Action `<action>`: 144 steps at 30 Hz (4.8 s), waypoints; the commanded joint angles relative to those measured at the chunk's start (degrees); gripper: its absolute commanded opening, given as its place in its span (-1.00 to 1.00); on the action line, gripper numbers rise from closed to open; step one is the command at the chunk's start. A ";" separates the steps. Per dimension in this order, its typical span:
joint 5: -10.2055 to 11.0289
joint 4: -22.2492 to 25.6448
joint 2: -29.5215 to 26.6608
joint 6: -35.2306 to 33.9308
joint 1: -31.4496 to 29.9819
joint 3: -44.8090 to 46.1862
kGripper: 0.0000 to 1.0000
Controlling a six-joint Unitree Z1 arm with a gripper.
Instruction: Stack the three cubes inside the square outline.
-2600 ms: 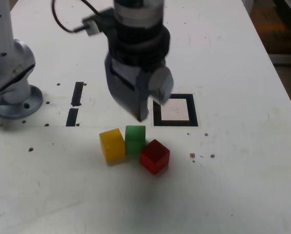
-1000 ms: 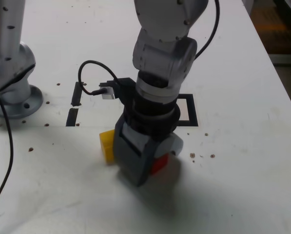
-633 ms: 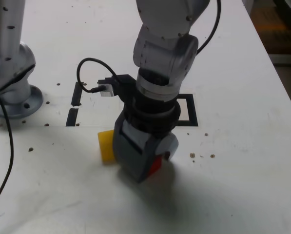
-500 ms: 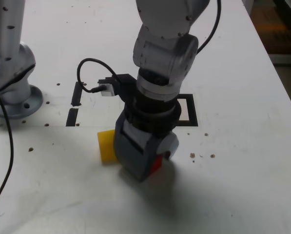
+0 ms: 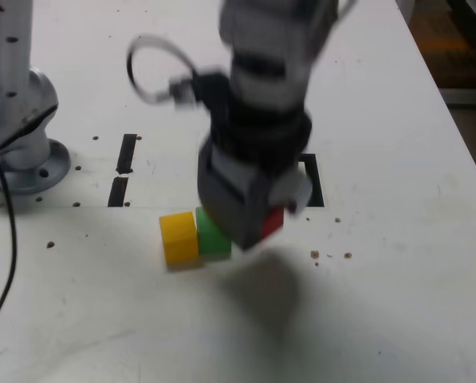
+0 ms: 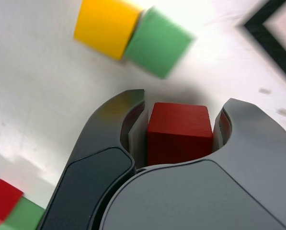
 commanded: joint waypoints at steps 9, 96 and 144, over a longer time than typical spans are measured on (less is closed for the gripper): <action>0.70 3.46 -0.33 29.53 12.50 -0.96 -0.77; 15.56 10.25 -21.56 60.47 -8.07 14.62 0.99; 17.01 -16.19 -12.53 72.40 -25.90 34.33 0.92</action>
